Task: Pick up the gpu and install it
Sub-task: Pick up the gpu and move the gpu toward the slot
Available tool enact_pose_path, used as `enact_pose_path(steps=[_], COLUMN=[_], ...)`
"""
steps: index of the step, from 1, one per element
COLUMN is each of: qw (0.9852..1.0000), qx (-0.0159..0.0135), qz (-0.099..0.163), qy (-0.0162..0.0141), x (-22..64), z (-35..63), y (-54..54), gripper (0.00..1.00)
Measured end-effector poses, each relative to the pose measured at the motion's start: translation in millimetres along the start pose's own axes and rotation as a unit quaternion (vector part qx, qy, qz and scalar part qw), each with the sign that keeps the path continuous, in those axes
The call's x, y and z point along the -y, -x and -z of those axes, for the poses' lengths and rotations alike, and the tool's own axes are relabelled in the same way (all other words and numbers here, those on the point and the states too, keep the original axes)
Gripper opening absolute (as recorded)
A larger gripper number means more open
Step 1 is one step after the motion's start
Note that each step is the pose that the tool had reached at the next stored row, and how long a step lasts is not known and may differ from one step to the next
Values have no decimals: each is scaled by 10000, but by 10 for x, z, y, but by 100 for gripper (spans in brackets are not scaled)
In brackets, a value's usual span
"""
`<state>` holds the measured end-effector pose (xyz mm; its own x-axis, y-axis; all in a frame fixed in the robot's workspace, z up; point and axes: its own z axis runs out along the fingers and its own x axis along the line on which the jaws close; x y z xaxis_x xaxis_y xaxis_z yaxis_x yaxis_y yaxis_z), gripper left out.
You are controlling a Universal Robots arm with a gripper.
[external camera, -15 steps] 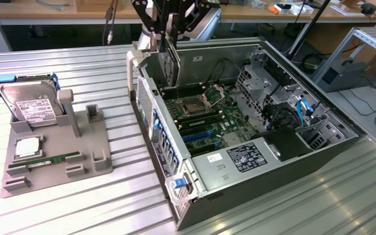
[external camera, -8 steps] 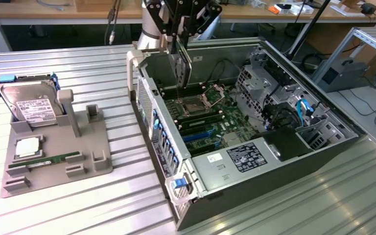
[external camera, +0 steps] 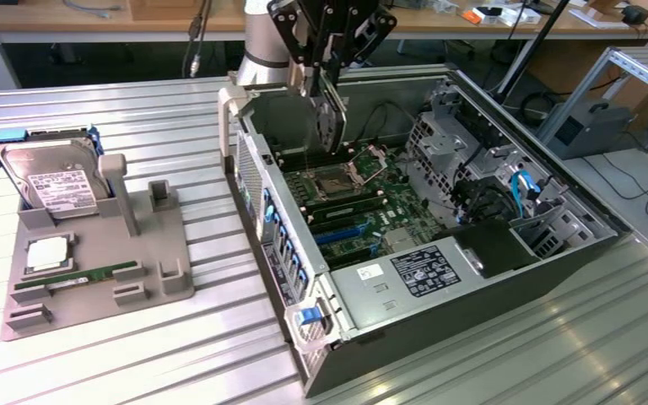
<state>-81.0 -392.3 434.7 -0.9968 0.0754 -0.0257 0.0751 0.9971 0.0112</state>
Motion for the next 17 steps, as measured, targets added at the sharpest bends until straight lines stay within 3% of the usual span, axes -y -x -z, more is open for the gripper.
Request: enact_pose_path(steps=[17], qw=[10000], qx=[4], qz=[2], qy=[-50], x=[-25], z=[-147], y=[348], gripper=[27])
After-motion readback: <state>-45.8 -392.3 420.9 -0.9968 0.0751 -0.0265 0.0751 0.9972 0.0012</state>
